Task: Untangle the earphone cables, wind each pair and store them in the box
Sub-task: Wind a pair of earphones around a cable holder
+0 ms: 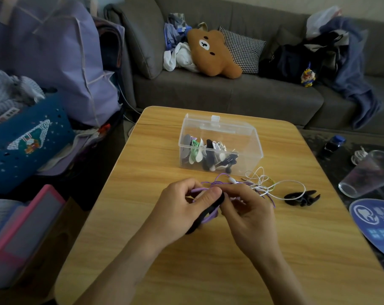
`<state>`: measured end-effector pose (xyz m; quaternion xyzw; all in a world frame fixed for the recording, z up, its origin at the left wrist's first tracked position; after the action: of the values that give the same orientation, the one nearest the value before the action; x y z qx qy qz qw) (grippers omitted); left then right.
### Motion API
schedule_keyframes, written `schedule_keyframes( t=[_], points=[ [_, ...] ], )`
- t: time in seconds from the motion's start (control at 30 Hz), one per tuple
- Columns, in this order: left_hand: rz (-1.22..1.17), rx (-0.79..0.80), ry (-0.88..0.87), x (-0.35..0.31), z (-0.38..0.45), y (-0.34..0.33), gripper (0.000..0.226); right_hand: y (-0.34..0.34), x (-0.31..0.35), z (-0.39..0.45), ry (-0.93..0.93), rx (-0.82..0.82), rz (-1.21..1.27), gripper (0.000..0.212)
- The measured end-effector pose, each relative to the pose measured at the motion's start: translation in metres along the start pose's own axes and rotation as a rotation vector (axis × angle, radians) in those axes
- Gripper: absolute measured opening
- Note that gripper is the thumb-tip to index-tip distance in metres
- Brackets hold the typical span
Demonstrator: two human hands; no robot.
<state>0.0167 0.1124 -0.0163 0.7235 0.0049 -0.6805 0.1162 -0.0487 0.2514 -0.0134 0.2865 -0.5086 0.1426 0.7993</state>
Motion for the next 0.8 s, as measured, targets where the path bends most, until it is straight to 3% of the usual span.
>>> schedule_keyframes(
  t=[0.17, 0.3, 0.43, 0.57, 0.7, 0.8],
  points=[
    [0.024, -0.078, -0.058, -0.008, -0.001, 0.003, 0.021, 0.008, -0.003, -0.001, -0.047, -0.102, 0.023, 0.022],
    [0.005, -0.15, -0.065, -0.01, -0.002, 0.007, 0.027, 0.001, -0.005, 0.001, -0.099, -0.02, 0.064, 0.021],
    [-0.015, -0.107, -0.085, -0.009, 0.0, 0.007, 0.03, -0.005, -0.01, 0.001, -0.176, 0.012, 0.354, 0.018],
    [-0.018, -0.058, -0.155, -0.013, 0.001, 0.004, 0.029, -0.013, -0.014, 0.001, -0.257, 0.209, 0.515, 0.035],
    [-0.112, 0.061, -0.173, -0.016, -0.001, -0.002, 0.036, -0.02, -0.009, 0.0, -0.333, 0.396, 0.744, 0.035],
    [-0.125, 0.127, -0.165, -0.015, -0.002, -0.002, 0.04, -0.015, -0.009, -0.002, -0.364, 0.503, 0.749, 0.035]
  ],
)
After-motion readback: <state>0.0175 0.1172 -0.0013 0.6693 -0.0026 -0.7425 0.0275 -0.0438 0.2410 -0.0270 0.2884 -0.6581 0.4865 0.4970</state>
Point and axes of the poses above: each hand's wrist, its own z-axis towards the middle knuckle, its own y-axis out of the back of the hand, x = y × z, the point moved 5 cm from there along z, towards the middle knuckle, and after that the axes turned 11 degrees about x, right-handed, at the moved point
